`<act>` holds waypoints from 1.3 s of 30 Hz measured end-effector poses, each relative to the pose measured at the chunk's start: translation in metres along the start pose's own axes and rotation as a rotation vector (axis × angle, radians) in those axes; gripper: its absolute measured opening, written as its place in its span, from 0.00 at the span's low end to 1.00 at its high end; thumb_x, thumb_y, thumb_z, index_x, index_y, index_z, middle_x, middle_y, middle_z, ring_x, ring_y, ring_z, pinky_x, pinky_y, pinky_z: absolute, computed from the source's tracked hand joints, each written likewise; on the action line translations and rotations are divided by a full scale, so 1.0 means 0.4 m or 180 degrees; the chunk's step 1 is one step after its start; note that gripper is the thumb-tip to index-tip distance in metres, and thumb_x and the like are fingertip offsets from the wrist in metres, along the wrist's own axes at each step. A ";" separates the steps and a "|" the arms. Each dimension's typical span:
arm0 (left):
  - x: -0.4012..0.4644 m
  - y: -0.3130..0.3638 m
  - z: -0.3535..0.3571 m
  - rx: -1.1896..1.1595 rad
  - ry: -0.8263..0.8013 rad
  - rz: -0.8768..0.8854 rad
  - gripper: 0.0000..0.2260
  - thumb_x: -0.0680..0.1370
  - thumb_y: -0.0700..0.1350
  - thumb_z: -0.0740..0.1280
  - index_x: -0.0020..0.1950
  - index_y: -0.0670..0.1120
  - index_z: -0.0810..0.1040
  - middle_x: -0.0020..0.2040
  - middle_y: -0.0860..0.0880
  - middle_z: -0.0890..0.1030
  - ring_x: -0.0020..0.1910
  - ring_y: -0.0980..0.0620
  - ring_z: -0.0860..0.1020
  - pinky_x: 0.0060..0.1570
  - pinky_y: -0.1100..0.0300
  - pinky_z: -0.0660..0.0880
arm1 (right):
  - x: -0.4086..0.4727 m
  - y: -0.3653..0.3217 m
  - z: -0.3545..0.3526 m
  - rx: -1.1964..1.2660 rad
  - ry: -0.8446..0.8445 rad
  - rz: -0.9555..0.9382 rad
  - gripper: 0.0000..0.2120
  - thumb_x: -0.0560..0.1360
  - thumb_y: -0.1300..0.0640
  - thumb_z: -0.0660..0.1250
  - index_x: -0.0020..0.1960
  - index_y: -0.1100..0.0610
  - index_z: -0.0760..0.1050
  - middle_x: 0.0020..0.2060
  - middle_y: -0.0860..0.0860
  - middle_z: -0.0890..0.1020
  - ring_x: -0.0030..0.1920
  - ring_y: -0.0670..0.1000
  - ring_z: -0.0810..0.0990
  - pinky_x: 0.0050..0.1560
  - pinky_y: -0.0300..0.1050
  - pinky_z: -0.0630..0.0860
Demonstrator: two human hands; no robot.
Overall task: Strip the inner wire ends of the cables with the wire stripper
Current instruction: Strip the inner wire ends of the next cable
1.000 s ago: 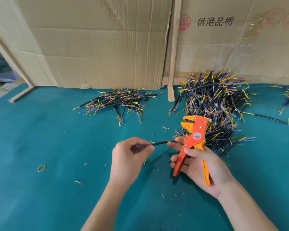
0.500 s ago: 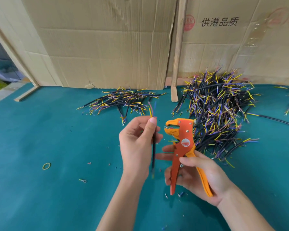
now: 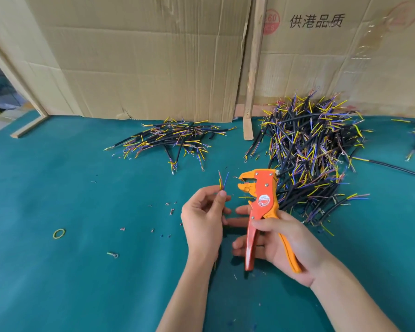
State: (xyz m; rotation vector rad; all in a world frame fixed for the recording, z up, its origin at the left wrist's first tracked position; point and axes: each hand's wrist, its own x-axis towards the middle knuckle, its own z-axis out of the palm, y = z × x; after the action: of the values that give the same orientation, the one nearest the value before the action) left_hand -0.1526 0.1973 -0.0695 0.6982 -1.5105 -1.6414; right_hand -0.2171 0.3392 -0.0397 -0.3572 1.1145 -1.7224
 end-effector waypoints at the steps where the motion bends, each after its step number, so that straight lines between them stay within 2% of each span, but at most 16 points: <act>1: 0.001 -0.003 -0.003 0.0010 -0.0030 0.0004 0.04 0.79 0.36 0.70 0.47 0.44 0.82 0.39 0.46 0.85 0.30 0.52 0.78 0.27 0.60 0.74 | -0.002 -0.003 0.000 -0.0028 0.0010 0.0016 0.29 0.67 0.60 0.74 0.66 0.66 0.73 0.59 0.69 0.81 0.42 0.66 0.83 0.50 0.62 0.81; 4: 0.004 -0.005 -0.007 0.0103 -0.0165 0.0063 0.04 0.79 0.37 0.70 0.48 0.45 0.83 0.39 0.48 0.85 0.29 0.54 0.78 0.27 0.63 0.73 | -0.009 -0.015 -0.008 -0.0006 0.0086 0.0033 0.25 0.70 0.62 0.71 0.65 0.68 0.74 0.56 0.71 0.81 0.42 0.67 0.83 0.50 0.63 0.81; 7: 0.006 -0.010 -0.010 0.0229 -0.0249 0.0129 0.06 0.80 0.37 0.69 0.46 0.47 0.82 0.37 0.50 0.83 0.28 0.55 0.76 0.27 0.64 0.72 | -0.015 -0.025 -0.020 0.0042 0.0160 0.0097 0.23 0.70 0.63 0.71 0.63 0.69 0.76 0.49 0.72 0.80 0.42 0.68 0.82 0.49 0.66 0.81; 13: 0.013 -0.021 -0.012 0.0511 -0.0289 0.0246 0.11 0.82 0.41 0.66 0.44 0.55 0.80 0.34 0.55 0.78 0.30 0.54 0.73 0.32 0.58 0.72 | -0.025 -0.030 -0.032 -0.0255 0.0033 0.0286 0.23 0.69 0.64 0.72 0.63 0.69 0.76 0.45 0.68 0.79 0.40 0.66 0.80 0.46 0.64 0.80; 16: 0.012 -0.026 -0.010 0.0636 -0.0284 0.0289 0.11 0.82 0.42 0.65 0.44 0.55 0.79 0.33 0.56 0.77 0.29 0.55 0.70 0.34 0.57 0.72 | -0.027 -0.029 -0.032 -0.0349 -0.0039 0.0277 0.22 0.69 0.66 0.73 0.62 0.68 0.77 0.44 0.67 0.78 0.40 0.66 0.79 0.44 0.62 0.80; 20: 0.010 -0.029 -0.008 0.0795 -0.0316 0.0395 0.09 0.82 0.41 0.64 0.46 0.53 0.79 0.35 0.50 0.77 0.31 0.54 0.68 0.34 0.56 0.70 | -0.028 -0.028 -0.034 -0.0385 -0.0026 0.0215 0.25 0.65 0.65 0.76 0.60 0.68 0.77 0.42 0.66 0.77 0.39 0.65 0.79 0.42 0.61 0.80; 22: 0.009 -0.029 -0.007 0.0832 -0.0323 0.0393 0.08 0.83 0.41 0.64 0.47 0.52 0.79 0.35 0.51 0.77 0.31 0.54 0.67 0.34 0.56 0.68 | -0.029 -0.028 -0.034 -0.0439 -0.0032 0.0218 0.25 0.63 0.65 0.78 0.59 0.67 0.77 0.41 0.65 0.76 0.38 0.64 0.78 0.41 0.60 0.80; 30: 0.006 -0.022 -0.008 0.0927 -0.0336 0.0336 0.08 0.83 0.41 0.64 0.48 0.51 0.80 0.34 0.53 0.75 0.31 0.53 0.67 0.33 0.56 0.67 | -0.023 -0.026 -0.029 -0.0434 -0.0035 0.0261 0.10 0.67 0.66 0.75 0.47 0.60 0.78 0.35 0.60 0.72 0.32 0.60 0.74 0.35 0.56 0.77; 33: 0.005 -0.017 -0.009 0.0960 -0.0333 0.0370 0.08 0.82 0.41 0.65 0.47 0.51 0.80 0.35 0.48 0.77 0.31 0.54 0.68 0.34 0.57 0.67 | -0.023 -0.023 -0.023 -0.0413 -0.0044 0.0263 0.13 0.66 0.62 0.77 0.47 0.60 0.76 0.34 0.59 0.71 0.31 0.58 0.72 0.33 0.53 0.76; 39: 0.005 -0.013 -0.009 0.0960 -0.0313 0.0339 0.07 0.82 0.40 0.66 0.48 0.50 0.81 0.36 0.47 0.79 0.32 0.53 0.69 0.35 0.53 0.71 | -0.023 -0.021 -0.024 -0.0398 -0.0094 0.0219 0.14 0.67 0.60 0.78 0.47 0.60 0.75 0.34 0.59 0.72 0.31 0.58 0.72 0.33 0.52 0.75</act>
State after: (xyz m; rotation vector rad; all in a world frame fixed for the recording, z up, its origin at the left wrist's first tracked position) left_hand -0.1517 0.1938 -0.0751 0.6907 -1.8578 -1.4006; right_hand -0.2246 0.3526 -0.0358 -0.4157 1.2027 -1.5865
